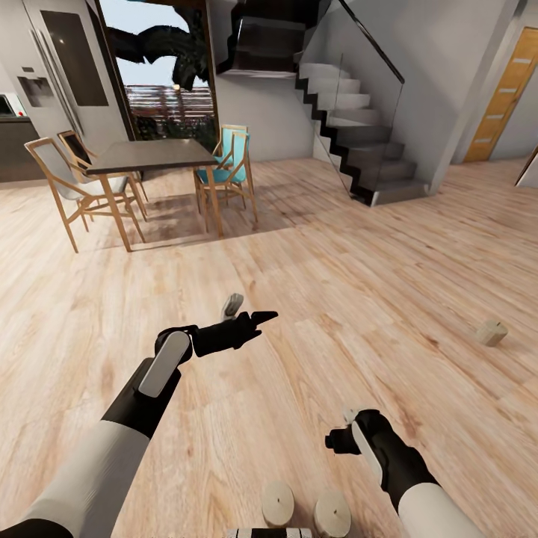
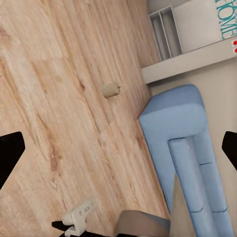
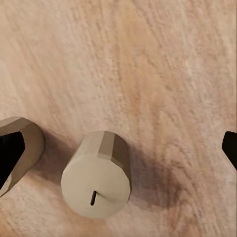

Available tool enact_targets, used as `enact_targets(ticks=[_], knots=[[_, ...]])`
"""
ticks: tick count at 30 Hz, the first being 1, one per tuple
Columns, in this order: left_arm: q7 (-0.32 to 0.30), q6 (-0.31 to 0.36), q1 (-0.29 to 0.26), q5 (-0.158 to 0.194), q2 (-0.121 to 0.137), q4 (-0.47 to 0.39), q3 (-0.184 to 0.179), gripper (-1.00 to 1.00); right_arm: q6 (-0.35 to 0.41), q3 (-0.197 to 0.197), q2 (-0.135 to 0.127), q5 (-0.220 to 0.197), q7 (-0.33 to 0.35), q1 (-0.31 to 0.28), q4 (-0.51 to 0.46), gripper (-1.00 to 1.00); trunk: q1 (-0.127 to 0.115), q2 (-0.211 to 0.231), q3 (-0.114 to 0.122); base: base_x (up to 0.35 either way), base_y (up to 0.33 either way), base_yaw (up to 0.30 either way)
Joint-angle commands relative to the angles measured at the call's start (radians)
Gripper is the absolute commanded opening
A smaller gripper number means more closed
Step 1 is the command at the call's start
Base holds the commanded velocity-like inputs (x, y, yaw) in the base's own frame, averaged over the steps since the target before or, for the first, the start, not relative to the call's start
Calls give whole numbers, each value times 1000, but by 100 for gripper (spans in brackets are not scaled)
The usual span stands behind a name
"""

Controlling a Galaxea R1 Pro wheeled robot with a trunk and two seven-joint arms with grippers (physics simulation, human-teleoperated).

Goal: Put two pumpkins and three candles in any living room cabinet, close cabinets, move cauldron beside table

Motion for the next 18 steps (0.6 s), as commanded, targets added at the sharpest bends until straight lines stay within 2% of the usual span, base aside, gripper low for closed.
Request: enact_targets(ticks=[1, 9, 18], knots=[[0, 0, 0, 1, 0, 0, 0, 100, 0, 0, 0, -1, 0, 0, 7, 100, 2, -3, -4, 0, 0, 0], [0, 0, 0, 1, 0, 1, 0, 100, -5, -8, -3, -1, -1, -7, 170, 100, 5, -5, -35, 0, 0, 0], [0, 0, 0, 1, 0, 1, 0, 100, -31, -8, -4, -1, -1, -8, 185, 100, 10, -7, -69, 0, 0, 0]])
